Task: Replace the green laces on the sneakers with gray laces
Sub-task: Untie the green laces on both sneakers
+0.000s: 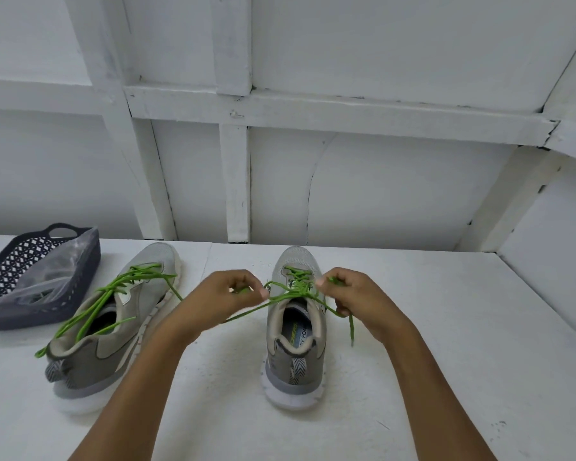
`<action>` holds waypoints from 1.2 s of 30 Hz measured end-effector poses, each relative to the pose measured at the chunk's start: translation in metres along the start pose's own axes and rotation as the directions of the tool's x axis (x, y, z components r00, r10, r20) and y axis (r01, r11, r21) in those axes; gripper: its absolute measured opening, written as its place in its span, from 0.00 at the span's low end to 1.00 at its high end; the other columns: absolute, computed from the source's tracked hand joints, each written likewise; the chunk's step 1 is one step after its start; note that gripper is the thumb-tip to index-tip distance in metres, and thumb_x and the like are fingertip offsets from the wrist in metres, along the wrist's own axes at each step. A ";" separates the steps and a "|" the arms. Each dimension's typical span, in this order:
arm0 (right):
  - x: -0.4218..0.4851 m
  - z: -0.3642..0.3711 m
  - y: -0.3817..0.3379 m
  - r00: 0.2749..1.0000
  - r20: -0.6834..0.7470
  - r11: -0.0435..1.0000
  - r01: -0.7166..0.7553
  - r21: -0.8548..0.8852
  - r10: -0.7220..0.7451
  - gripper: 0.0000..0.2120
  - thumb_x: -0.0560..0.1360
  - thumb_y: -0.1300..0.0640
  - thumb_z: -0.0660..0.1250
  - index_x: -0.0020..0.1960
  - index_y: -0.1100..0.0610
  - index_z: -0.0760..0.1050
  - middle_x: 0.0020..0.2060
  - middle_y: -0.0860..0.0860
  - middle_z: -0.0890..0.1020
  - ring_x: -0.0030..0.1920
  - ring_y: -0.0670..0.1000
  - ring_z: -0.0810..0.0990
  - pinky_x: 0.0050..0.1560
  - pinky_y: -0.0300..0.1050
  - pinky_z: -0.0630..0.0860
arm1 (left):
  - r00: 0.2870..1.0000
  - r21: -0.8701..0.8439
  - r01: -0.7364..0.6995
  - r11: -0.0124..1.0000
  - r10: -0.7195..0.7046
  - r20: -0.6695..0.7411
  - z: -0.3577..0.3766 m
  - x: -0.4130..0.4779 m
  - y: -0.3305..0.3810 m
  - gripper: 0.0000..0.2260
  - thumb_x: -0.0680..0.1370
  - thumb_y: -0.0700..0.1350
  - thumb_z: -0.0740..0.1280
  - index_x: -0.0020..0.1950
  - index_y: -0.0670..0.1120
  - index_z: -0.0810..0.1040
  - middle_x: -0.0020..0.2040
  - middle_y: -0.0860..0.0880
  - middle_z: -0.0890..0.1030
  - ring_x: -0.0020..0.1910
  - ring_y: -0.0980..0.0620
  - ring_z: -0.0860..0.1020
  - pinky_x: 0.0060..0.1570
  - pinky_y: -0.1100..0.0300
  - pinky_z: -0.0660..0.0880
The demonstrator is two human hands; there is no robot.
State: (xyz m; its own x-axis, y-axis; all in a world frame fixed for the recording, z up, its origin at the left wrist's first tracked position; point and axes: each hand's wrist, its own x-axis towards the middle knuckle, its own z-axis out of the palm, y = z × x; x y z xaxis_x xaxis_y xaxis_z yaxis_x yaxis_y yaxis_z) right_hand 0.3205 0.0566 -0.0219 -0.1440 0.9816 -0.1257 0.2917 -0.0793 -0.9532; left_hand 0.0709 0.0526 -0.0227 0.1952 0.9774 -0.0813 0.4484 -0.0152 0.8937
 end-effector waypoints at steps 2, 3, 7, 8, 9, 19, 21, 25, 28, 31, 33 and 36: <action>-0.002 -0.001 -0.002 0.996 0.081 0.989 0.034 -0.141 -0.023 0.05 0.76 0.56 0.72 0.45 0.58 0.79 0.25 0.38 0.74 0.26 0.39 0.69 0.31 0.32 0.66 | 0.997 0.077 -0.038 0.996 0.033 0.068 0.004 0.000 0.001 0.05 0.74 0.49 0.75 0.41 0.49 0.84 0.35 0.56 0.81 0.33 0.62 0.74 0.37 0.66 0.71; -0.003 -0.003 -0.002 0.994 0.107 0.986 0.043 -0.162 -0.026 0.03 0.76 0.58 0.72 0.45 0.57 0.79 0.25 0.39 0.73 0.27 0.39 0.68 0.31 0.31 0.66 | 0.997 0.058 -0.047 0.997 0.043 0.065 0.005 0.001 0.001 0.05 0.74 0.48 0.75 0.40 0.49 0.84 0.34 0.56 0.81 0.33 0.62 0.75 0.37 0.66 0.71; -0.004 -0.009 -0.004 0.996 0.082 0.975 0.054 -0.214 -0.037 0.05 0.75 0.63 0.73 0.42 0.56 0.81 0.26 0.45 0.64 0.27 0.44 0.62 0.31 0.32 0.64 | 0.999 -0.007 -0.035 0.999 0.035 -0.012 0.000 0.002 0.000 0.06 0.78 0.44 0.71 0.42 0.43 0.81 0.28 0.55 0.76 0.27 0.58 0.72 0.31 0.64 0.71; -0.003 -0.009 -0.004 0.996 0.077 0.969 0.058 -0.241 -0.041 0.05 0.74 0.63 0.73 0.41 0.56 0.81 0.25 0.45 0.63 0.27 0.44 0.61 0.32 0.34 0.63 | 0.999 -0.015 -0.034 0.999 0.034 -0.023 -0.001 0.002 -0.001 0.06 0.79 0.44 0.70 0.43 0.43 0.81 0.31 0.54 0.78 0.30 0.55 0.76 0.35 0.59 0.76; -0.003 -0.010 -0.004 0.996 0.080 0.961 0.062 -0.271 -0.042 0.06 0.74 0.63 0.73 0.40 0.55 0.82 0.24 0.44 0.63 0.27 0.44 0.61 0.32 0.36 0.62 | 0.999 -0.040 -0.024 0.999 0.023 -0.031 -0.002 0.003 -0.004 0.06 0.79 0.43 0.69 0.43 0.43 0.81 0.36 0.52 0.81 0.35 0.52 0.80 0.42 0.54 0.81; 0.002 -0.009 0.018 1.000 0.014 0.996 0.009 0.093 -0.011 0.10 0.83 0.62 0.59 0.44 0.59 0.74 0.46 0.53 0.83 0.52 0.52 0.81 0.55 0.47 0.79 | 0.994 -0.813 -0.051 0.580 -0.050 -0.098 -0.005 0.003 -0.007 0.14 0.83 0.38 0.57 0.41 0.38 0.76 0.56 0.31 0.81 0.59 0.34 0.80 0.62 0.43 0.77; 0.004 -0.008 0.021 0.999 0.008 0.937 -0.032 0.347 0.031 0.10 0.83 0.65 0.57 0.43 0.61 0.72 0.49 0.58 0.83 0.54 0.56 0.82 0.54 0.49 0.80 | 0.997 -0.888 -0.042 0.458 -0.040 -0.067 -0.004 0.003 -0.006 0.15 0.83 0.40 0.56 0.39 0.39 0.76 0.52 0.31 0.82 0.57 0.33 0.81 0.57 0.42 0.79; 0.001 -0.011 0.018 0.997 0.070 0.627 -0.075 0.775 0.033 0.06 0.76 0.63 0.60 0.40 0.62 0.71 0.54 0.70 0.81 0.54 0.66 0.83 0.54 0.58 0.82 | 0.996 -0.922 -0.018 0.387 -0.069 -0.049 0.004 0.008 -0.004 0.12 0.84 0.43 0.56 0.41 0.42 0.71 0.35 0.42 0.78 0.41 0.40 0.83 0.43 0.47 0.83; 0.000 -0.011 0.017 0.997 0.050 0.423 -0.071 0.903 0.062 0.11 0.76 0.64 0.57 0.38 0.64 0.74 0.41 0.66 0.83 0.44 0.65 0.85 0.49 0.62 0.82 | 0.995 -0.929 -0.009 0.369 -0.091 -0.045 0.009 0.013 -0.008 0.12 0.84 0.43 0.56 0.40 0.44 0.68 0.32 0.46 0.70 0.33 0.47 0.76 0.39 0.52 0.81; 0.004 -0.007 0.020 0.988 -0.012 0.348 -0.042 0.936 0.152 0.14 0.82 0.64 0.53 0.39 0.61 0.70 0.28 0.56 0.74 0.30 0.56 0.79 0.43 0.57 0.84 | 0.994 -0.932 -0.007 0.364 -0.102 -0.047 0.010 0.017 -0.010 0.11 0.83 0.43 0.58 0.40 0.45 0.67 0.32 0.48 0.67 0.29 0.51 0.70 0.34 0.57 0.77; 0.007 -0.011 0.025 0.973 -0.063 0.271 0.000 0.962 0.223 0.15 0.82 0.64 0.53 0.37 0.58 0.66 0.24 0.52 0.67 0.24 0.50 0.70 0.32 0.46 0.82 | 0.990 -0.943 -0.024 0.331 -0.126 -0.069 0.007 0.018 -0.011 0.12 0.83 0.43 0.58 0.39 0.46 0.66 0.31 0.49 0.65 0.26 0.53 0.65 0.28 0.60 0.72; 0.006 -0.024 0.035 0.947 -0.109 0.302 0.014 0.953 0.301 0.14 0.81 0.63 0.54 0.37 0.56 0.64 0.23 0.48 0.63 0.20 0.46 0.61 0.20 0.36 0.63 | 0.983 -0.941 -0.034 0.338 -0.157 -0.091 -0.001 0.017 -0.014 0.13 0.83 0.43 0.59 0.38 0.47 0.65 0.31 0.50 0.64 0.25 0.55 0.61 0.24 0.63 0.65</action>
State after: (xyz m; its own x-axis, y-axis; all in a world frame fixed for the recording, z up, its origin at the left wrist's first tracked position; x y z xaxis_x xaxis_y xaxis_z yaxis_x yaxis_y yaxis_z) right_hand 0.3527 0.0641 -0.0493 0.0550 0.9249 -0.3762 -0.8150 -0.1761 -0.5520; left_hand 0.0669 0.0697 -0.0357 0.0418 0.9828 -0.1798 -0.6753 0.1604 0.7199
